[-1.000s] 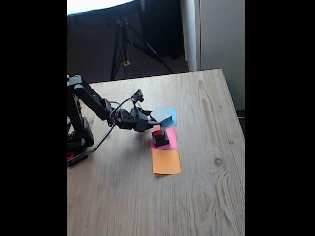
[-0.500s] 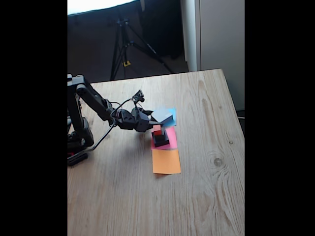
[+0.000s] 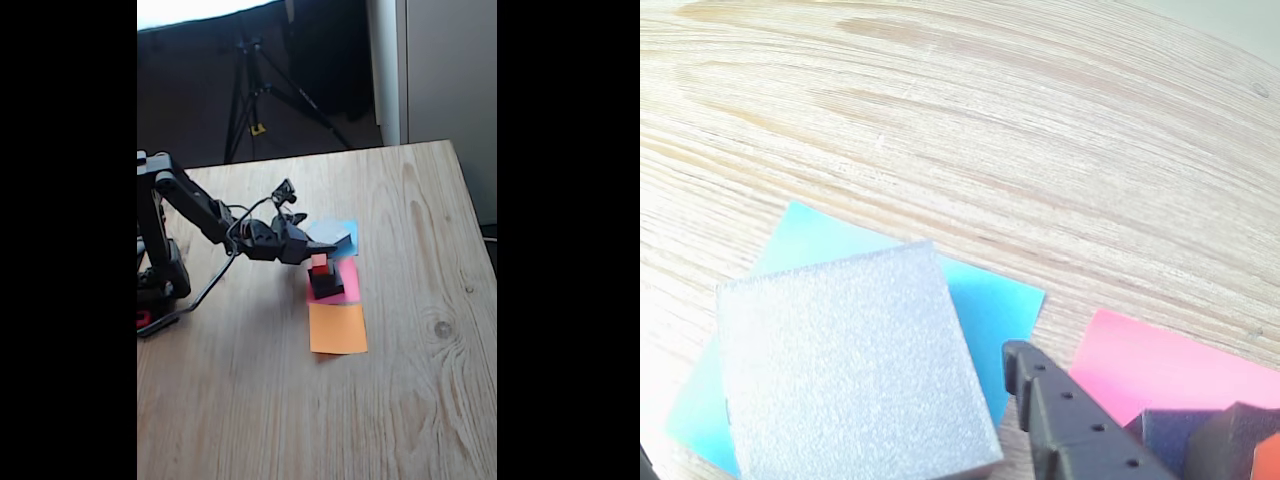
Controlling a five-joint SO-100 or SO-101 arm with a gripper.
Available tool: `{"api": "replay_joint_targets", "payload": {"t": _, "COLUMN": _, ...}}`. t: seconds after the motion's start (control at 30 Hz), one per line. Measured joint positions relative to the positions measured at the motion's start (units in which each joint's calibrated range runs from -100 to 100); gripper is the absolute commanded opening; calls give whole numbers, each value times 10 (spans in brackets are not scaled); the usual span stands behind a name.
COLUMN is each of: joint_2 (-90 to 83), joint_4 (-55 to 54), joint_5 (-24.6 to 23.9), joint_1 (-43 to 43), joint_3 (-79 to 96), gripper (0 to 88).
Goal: Tower of hanoi
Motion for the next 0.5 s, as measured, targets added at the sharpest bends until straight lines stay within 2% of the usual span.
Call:
{"api": "replay_joint_targets", "payload": {"t": 0.07, "joint_2": -7, "joint_4": 18, "joint_5": 0, "joint_1": 0, "joint_3": -12, "gripper": 436}}
{"api": "replay_joint_targets", "payload": {"t": 0.27, "joint_2": -36, "joint_4": 54, "joint_5": 0, "joint_1": -3, "joint_3": -33, "gripper": 231}}
{"api": "replay_joint_targets", "payload": {"t": 0.33, "joint_2": -47, "joint_4": 66, "joint_5": 0, "joint_1": -5, "joint_3": -36, "gripper": 120}}
{"api": "replay_joint_targets", "payload": {"t": 0.5, "joint_2": -78, "joint_4": 101, "joint_5": -3, "joint_1": -6, "joint_3": -43, "gripper": 29}}
